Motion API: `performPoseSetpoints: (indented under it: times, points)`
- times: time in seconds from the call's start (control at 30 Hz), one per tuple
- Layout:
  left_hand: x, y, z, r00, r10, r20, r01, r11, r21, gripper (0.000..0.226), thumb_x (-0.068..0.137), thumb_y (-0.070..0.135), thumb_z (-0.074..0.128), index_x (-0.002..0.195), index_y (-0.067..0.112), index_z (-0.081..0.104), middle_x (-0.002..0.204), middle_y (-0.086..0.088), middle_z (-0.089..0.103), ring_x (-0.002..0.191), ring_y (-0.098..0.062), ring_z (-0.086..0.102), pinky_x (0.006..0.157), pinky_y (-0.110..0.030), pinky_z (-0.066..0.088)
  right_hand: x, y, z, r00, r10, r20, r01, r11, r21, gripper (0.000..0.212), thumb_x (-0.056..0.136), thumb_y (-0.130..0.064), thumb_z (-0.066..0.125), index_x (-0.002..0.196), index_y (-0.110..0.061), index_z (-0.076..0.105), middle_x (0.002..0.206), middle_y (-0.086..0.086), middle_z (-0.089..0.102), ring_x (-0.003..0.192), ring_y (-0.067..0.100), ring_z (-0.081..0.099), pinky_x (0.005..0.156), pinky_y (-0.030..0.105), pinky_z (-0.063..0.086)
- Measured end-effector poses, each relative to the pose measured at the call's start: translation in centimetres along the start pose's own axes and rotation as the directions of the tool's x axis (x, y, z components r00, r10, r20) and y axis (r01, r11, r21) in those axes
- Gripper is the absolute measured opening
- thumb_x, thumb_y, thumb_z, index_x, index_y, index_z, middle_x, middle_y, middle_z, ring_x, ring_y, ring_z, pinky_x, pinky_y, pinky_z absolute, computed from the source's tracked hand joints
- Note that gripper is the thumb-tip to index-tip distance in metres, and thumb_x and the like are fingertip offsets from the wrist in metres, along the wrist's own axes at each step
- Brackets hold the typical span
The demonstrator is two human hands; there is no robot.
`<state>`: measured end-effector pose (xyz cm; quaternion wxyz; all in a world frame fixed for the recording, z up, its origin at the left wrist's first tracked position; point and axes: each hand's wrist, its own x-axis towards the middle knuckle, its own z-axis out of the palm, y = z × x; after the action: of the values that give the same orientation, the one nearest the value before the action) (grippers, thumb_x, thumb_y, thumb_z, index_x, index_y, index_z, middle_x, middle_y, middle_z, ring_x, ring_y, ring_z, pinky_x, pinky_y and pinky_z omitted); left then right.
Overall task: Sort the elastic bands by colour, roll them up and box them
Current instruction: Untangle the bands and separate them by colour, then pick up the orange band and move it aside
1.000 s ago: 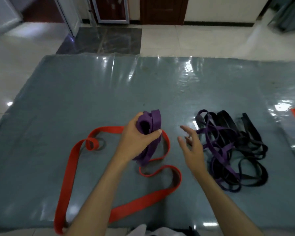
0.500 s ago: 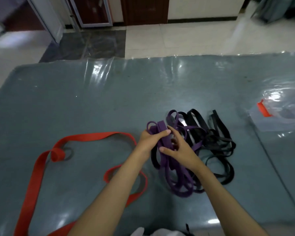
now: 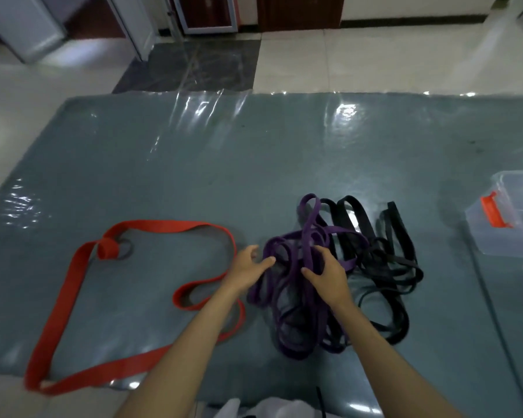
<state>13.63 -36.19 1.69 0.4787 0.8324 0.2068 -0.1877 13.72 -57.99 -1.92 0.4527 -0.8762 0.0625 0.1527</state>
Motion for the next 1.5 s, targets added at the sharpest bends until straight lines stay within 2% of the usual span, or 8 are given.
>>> performPoseSetpoints:
  times: [0.27,0.6,0.77,0.87,1.07,1.2,1.37,1.5]
  points:
    - [-3.3,-10.1,-5.9,0.985,0.078,-0.151,0.01,0.86,0.509,0.065,0.085,0.014,0.076,0.146,0.017,0.055,0.148,-0.01,0.051,0.137,-0.034,0.048,0.115,-0.043,0.039,-1.1,-2.2,2.3,0.97,-0.188,-0.151,0.096,0.875,-0.475,0.067,0.087,-0.056,0.077,0.143,-0.027,0.057,0.167,0.017,0.027,0.155,0.039,0.025,0.119,0.059,0.032]
    - [-5.6,-20.2,-15.9,0.91,0.017,-0.414,0.112,0.952,0.285,0.052,0.08,-0.005,0.076,0.13,0.0,0.067,0.133,-0.023,0.063,0.127,-0.044,0.056,0.11,-0.051,0.043,-3.3,-8.1,13.0,0.802,-0.59,0.092,0.559,0.686,-0.466,0.043,0.079,-0.01,0.083,0.121,-0.011,0.073,0.145,0.018,0.06,0.144,0.04,0.05,0.115,0.058,0.044]
    - [-7.3,-25.2,-21.6,0.871,0.015,-0.491,0.143,0.948,0.284,0.046,0.082,-0.005,0.075,0.126,-0.001,0.068,0.132,-0.023,0.062,0.125,-0.045,0.056,0.104,-0.055,0.046,-4.3,-9.7,19.4,0.802,-0.339,0.492,0.573,0.669,-0.474,0.066,0.093,-0.017,0.066,0.156,-0.019,0.045,0.164,0.006,0.038,0.16,0.025,0.025,0.129,0.045,0.023]
    - [-8.8,-28.0,-24.8,0.805,0.007,-0.593,0.184,0.948,0.26,0.04,0.086,-0.001,0.074,0.126,0.0,0.068,0.134,-0.025,0.061,0.126,-0.047,0.055,0.104,-0.056,0.045,-5.0,-10.4,22.7,0.885,-0.195,0.423,0.458,0.526,-0.717,0.08,0.097,-0.02,0.06,0.167,-0.024,0.022,0.168,0.006,0.028,0.157,0.024,0.026,0.126,0.056,0.017]
    - [-11.0,-34.4,-30.6,0.745,-0.147,-0.651,0.347,0.919,0.19,0.046,0.086,-0.002,0.069,0.132,-0.001,0.062,0.134,-0.029,0.057,0.123,-0.05,0.056,0.1,-0.06,0.046,-4.2,-13.1,25.0,0.93,-0.171,0.325,0.365,0.345,-0.865,0.034,0.102,-0.02,0.047,0.129,-0.027,0.067,0.149,-0.001,0.05,0.135,0.024,0.047,0.112,0.045,0.033]
    - [-10.9,-38.2,-32.8,0.77,-0.228,-0.596,0.346,0.934,0.09,0.046,0.093,0.008,0.071,0.137,0.001,0.056,0.122,-0.027,0.062,0.113,-0.049,0.061,0.094,-0.058,0.051,-4.4,-13.5,25.6,0.903,-0.262,0.341,0.424,0.409,-0.808,0.029,0.106,-0.033,0.05,0.129,-0.032,0.068,0.145,-0.005,0.055,0.136,0.021,0.051,0.117,0.042,0.028]
    - [-10.1,-38.4,-33.8,0.807,-0.26,-0.531,0.343,0.937,0.062,0.014,0.092,0.007,0.07,0.105,0.003,0.068,0.096,-0.023,0.072,0.096,-0.044,0.068,0.081,-0.05,0.052,-5.3,-17.1,28.7,0.863,-0.37,0.343,0.503,0.57,-0.65,0.027,0.106,-0.03,0.056,0.13,-0.026,0.069,0.132,-0.004,0.071,0.126,0.02,0.065,0.12,0.044,0.028]
    - [-9.4,-34.2,-35.6,0.916,-0.085,-0.392,0.095,0.995,0.005,0.014,0.085,-0.001,0.079,0.094,0.006,0.072,0.088,-0.012,0.074,0.087,-0.034,0.071,0.08,-0.042,0.053,-5.3,-18.7,29.1,0.883,-0.443,0.152,0.459,0.754,-0.47,0.021,0.1,-0.023,0.069,0.119,-0.018,0.074,0.111,0.004,0.078,0.101,0.031,0.073,0.085,0.042,0.055]
